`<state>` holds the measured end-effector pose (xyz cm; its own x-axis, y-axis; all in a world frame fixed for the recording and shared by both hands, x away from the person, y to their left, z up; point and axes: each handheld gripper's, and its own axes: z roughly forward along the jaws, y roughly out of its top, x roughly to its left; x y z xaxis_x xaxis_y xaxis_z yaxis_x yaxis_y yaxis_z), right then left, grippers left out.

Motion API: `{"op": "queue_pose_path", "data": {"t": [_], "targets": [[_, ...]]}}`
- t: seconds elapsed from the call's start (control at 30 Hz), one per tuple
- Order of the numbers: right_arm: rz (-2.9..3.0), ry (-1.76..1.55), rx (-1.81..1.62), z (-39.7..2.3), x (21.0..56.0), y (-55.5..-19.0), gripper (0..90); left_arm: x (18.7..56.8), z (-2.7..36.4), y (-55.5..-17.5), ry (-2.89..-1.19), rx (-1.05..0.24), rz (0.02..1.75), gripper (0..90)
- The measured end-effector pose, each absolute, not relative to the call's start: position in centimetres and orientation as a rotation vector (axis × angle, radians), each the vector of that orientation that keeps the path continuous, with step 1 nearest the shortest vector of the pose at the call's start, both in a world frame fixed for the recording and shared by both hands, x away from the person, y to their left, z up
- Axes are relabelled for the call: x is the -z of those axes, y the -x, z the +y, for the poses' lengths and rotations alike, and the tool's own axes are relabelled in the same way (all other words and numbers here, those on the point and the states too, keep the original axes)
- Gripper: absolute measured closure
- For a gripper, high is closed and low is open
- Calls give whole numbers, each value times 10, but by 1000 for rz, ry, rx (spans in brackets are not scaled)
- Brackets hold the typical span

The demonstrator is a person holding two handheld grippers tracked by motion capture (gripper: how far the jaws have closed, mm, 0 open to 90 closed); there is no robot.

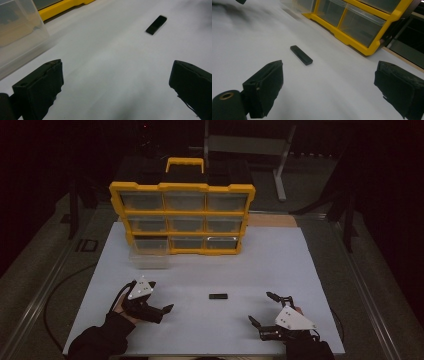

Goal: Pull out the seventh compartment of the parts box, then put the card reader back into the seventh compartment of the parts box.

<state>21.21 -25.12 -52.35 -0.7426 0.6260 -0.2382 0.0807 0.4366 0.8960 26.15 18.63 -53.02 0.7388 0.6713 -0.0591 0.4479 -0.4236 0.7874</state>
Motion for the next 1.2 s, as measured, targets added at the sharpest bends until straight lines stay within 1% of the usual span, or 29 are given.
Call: {"op": "queue_pose_path", "data": {"t": [0.1, 0.17, 0.33, 0.67, 0.87, 0.97, 1.2], "targets": [[2142, -593, -1293, -251, 524, -212, 86, 531, 184, -261, -2098, -344, 836, 0], [2143, -595, -1292, -251, 524, -212, 87, 532, 184, -263, -2094, -332, 865, 0], [2144, -594, -1294, -251, 524, -212, 86, 535, 183, -263, -2102, -369, 881, 0], [2143, -596, -1292, -251, 524, -212, 87, 538, 181, -261, -2091, -454, 812, 0], [2142, -595, -1291, -251, 524, -212, 87, 536, 180, -261, -2104, -432, 845, 0], [2143, -596, -1291, -251, 524, -212, 87, 533, 180, -260, -2105, -396, 842, 0], [2142, -593, -1288, -251, 524, -213, 86, 527, 179, -257, -2136, -357, 769, 0]]}}
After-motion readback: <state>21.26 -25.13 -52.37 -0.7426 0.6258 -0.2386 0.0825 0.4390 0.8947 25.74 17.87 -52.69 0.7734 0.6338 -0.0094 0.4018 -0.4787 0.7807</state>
